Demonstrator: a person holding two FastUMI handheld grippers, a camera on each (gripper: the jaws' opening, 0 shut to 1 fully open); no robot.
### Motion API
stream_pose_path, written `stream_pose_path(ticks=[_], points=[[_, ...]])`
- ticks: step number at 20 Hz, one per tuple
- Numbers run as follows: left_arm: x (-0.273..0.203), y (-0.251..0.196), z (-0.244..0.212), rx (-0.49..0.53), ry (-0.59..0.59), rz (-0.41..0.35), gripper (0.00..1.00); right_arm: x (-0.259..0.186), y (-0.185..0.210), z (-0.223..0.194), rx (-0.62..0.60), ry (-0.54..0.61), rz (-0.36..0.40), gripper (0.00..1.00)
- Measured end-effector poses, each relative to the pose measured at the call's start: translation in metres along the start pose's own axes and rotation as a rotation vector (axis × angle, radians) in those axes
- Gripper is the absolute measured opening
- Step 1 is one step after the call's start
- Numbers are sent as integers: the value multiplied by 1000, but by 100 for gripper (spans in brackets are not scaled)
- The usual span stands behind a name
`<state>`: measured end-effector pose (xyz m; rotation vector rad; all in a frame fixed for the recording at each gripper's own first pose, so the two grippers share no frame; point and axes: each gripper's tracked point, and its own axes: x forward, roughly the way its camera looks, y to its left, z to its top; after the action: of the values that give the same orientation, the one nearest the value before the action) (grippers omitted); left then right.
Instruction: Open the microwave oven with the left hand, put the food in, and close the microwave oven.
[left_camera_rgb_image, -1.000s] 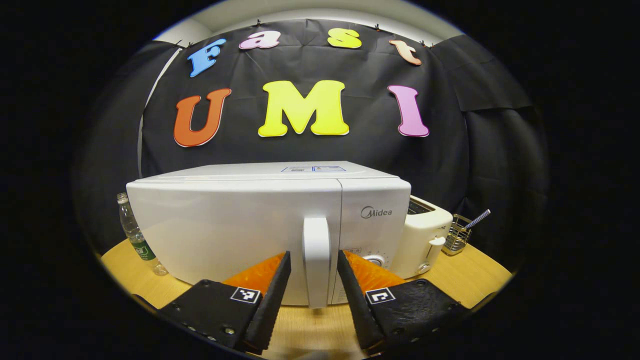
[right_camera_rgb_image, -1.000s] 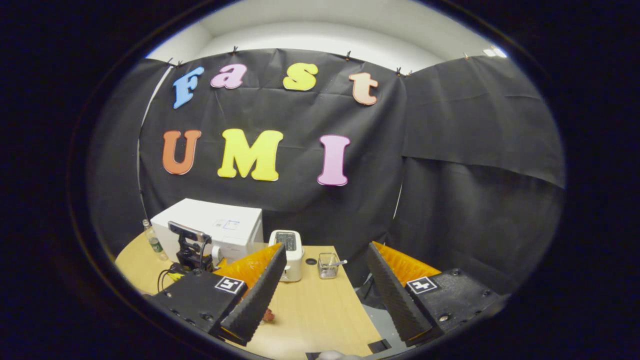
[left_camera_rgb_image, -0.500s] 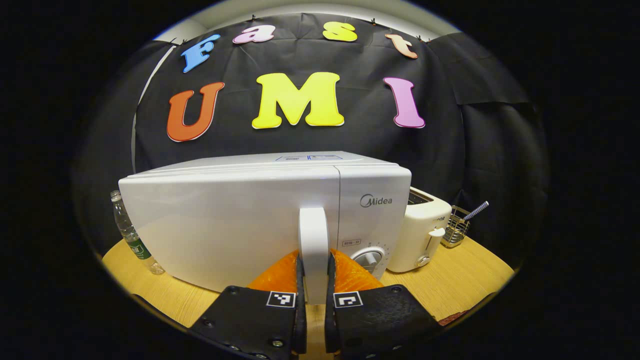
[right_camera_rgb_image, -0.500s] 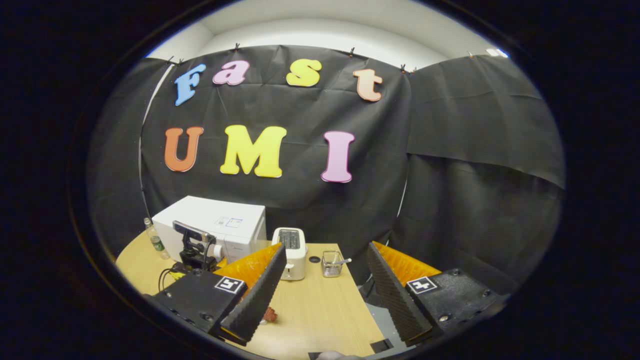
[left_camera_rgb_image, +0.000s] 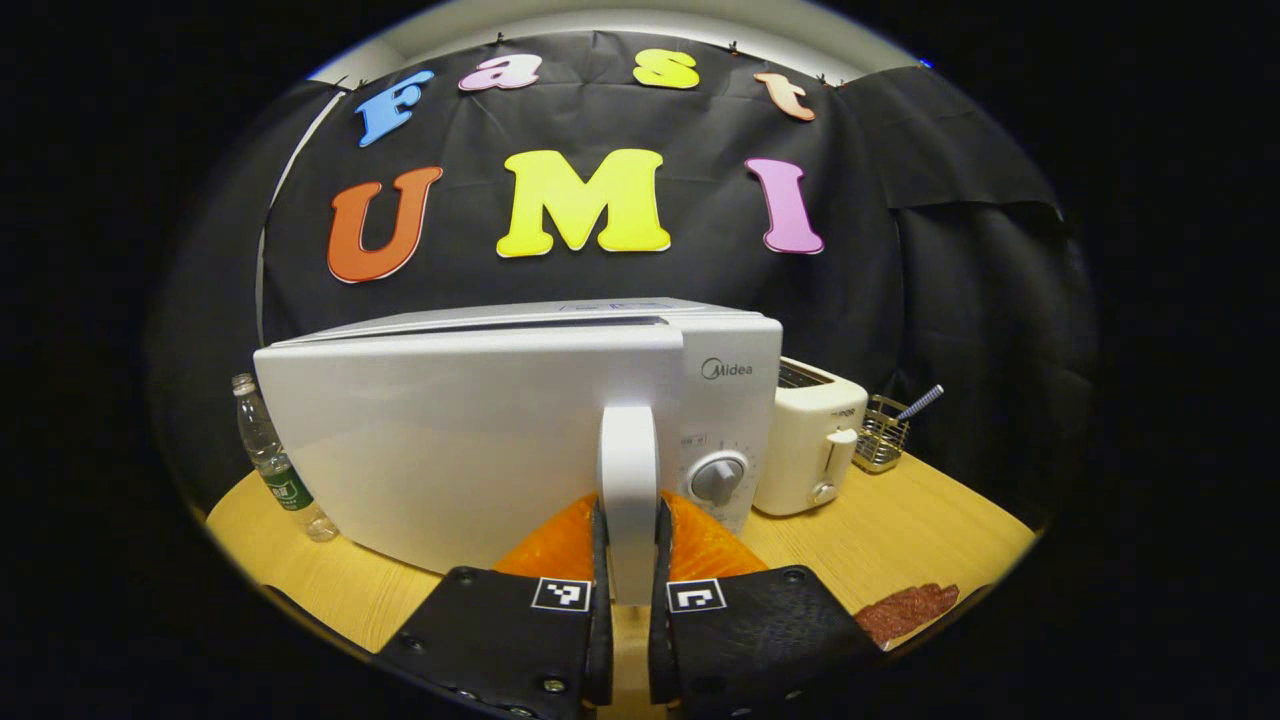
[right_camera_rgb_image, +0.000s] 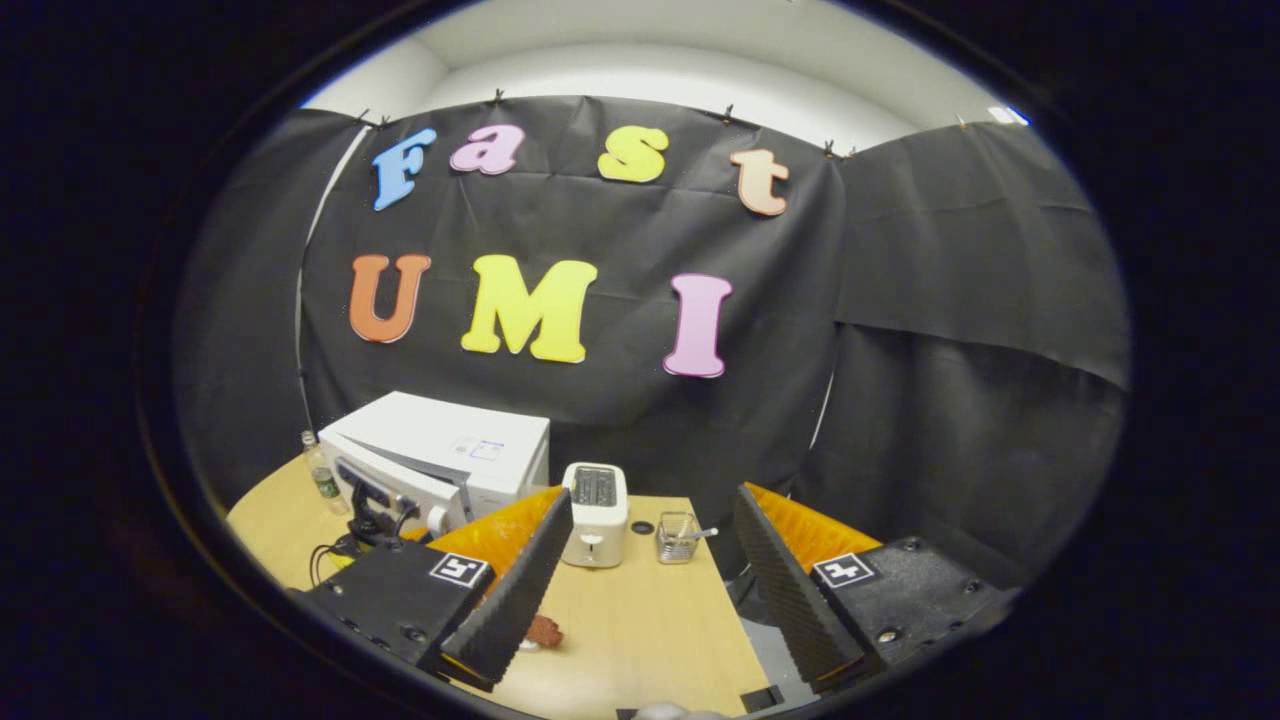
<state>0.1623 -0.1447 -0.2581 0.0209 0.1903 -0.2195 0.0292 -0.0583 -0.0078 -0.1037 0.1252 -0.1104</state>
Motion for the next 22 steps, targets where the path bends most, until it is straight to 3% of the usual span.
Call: stream_pose_path(ticks=[5, 13, 18, 20, 21, 22], points=[[-72, 24, -21, -12, 65, 11, 13, 7, 45, -2, 11, 0, 102, 100], [-160, 96, -49, -12, 124, 145, 13, -12, 126, -6, 24, -5, 265, 100], [-200, 148, -57, -7, 139, 282, 13, -30, 147, -10, 48, -1, 294, 100], [-207, 161, -65, -22, 155, 296, 13, -34, 152, -15, 48, 4, 301, 96], [-210, 166, -64, -30, 147, 296, 14, -37, 153, -15, 52, 4, 302, 100], [-213, 168, -63, -33, 144, 292, 15, -38, 153, -17, 51, 7, 302, 96]])
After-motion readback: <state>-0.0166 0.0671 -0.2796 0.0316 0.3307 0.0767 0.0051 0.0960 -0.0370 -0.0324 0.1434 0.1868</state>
